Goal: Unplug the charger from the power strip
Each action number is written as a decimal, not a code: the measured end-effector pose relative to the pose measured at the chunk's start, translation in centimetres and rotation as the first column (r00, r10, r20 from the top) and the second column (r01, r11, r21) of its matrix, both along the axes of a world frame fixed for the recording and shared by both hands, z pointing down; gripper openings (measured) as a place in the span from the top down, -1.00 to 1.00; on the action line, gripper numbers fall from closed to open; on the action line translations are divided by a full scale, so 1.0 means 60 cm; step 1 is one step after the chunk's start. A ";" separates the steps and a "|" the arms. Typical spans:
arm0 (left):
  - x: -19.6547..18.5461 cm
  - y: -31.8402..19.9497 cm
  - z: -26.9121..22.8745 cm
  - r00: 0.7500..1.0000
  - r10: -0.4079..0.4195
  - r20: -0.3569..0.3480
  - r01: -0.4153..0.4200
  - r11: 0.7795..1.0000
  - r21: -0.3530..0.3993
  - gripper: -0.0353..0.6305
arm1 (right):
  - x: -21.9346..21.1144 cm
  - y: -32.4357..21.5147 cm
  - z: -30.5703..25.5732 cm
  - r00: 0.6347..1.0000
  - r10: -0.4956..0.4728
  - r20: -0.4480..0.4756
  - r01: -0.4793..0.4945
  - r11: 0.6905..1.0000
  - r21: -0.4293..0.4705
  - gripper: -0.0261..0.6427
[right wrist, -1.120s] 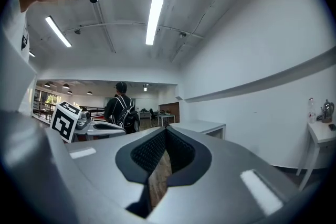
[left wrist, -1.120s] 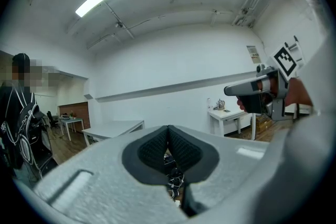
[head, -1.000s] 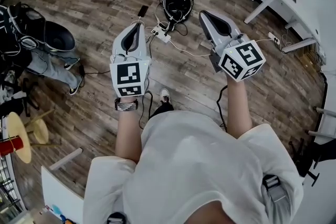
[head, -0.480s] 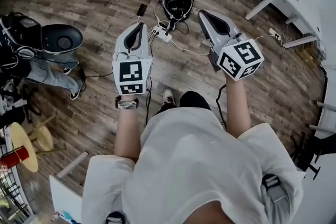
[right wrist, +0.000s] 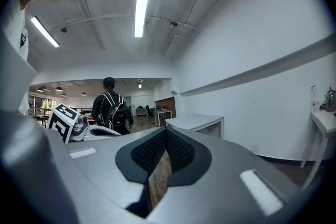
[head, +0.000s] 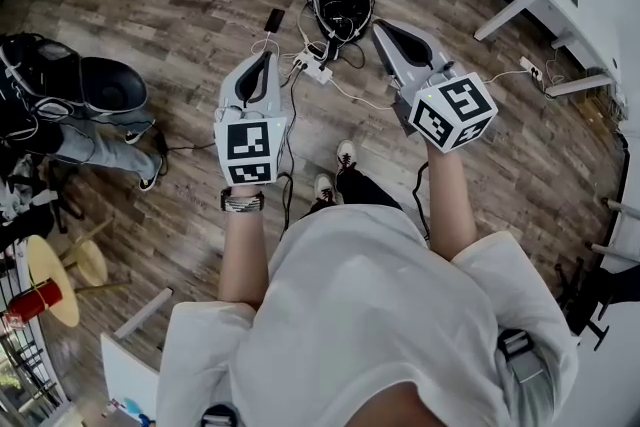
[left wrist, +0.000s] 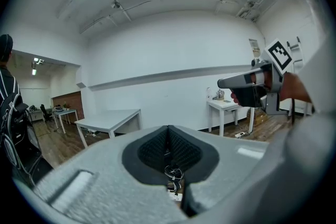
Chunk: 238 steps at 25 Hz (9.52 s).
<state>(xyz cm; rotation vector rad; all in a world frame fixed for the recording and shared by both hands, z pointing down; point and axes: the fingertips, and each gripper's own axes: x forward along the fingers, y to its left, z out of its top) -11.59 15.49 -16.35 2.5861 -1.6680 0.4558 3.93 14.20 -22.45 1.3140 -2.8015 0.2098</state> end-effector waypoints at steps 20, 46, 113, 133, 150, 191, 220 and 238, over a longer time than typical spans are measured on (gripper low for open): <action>0.049 -0.160 0.036 0.998 -0.066 0.016 0.067 0.997 -0.035 0.88 | 0.054 -0.165 0.038 0.999 -0.043 0.018 0.044 0.998 -0.036 0.92; -0.022 -0.354 0.245 0.998 -0.055 -0.017 0.050 0.976 -0.212 0.88 | 0.006 -0.371 0.248 1.000 0.014 0.005 -0.013 0.976 -0.217 0.92; -0.007 -0.535 1.360 0.997 -0.011 -0.081 -0.030 0.874 -0.486 0.88 | 0.004 -0.520 1.384 0.994 0.057 -0.092 -0.093 0.884 -0.457 0.92; 0.065 -0.497 1.595 0.991 0.067 -0.113 -0.117 0.844 -0.523 0.80 | -0.002 -0.492 1.667 0.996 0.038 -0.076 -0.074 0.830 -0.553 0.92; 0.126 -0.461 1.709 0.972 0.188 -0.144 -0.236 0.801 -0.550 0.41 | -0.015 -0.457 1.846 0.987 -0.083 -0.139 -0.021 0.786 -0.618 0.92; 0.163 -0.469 1.782 0.974 0.222 0.042 -0.164 0.823 -0.544 0.47 | -0.019 -0.446 1.902 0.989 -0.109 -0.096 0.016 0.738 -0.675 0.92; 0.166 -0.468 1.779 0.963 0.247 0.108 -0.153 0.832 -0.532 0.48 | -0.017 -0.447 1.901 0.990 -0.115 -0.077 0.033 0.740 -0.672 0.92; 0.166 -0.461 1.777 0.958 0.260 0.121 -0.156 0.826 -0.541 0.48 | -0.017 -0.449 1.900 0.991 -0.112 -0.067 0.039 0.743 -0.668 0.92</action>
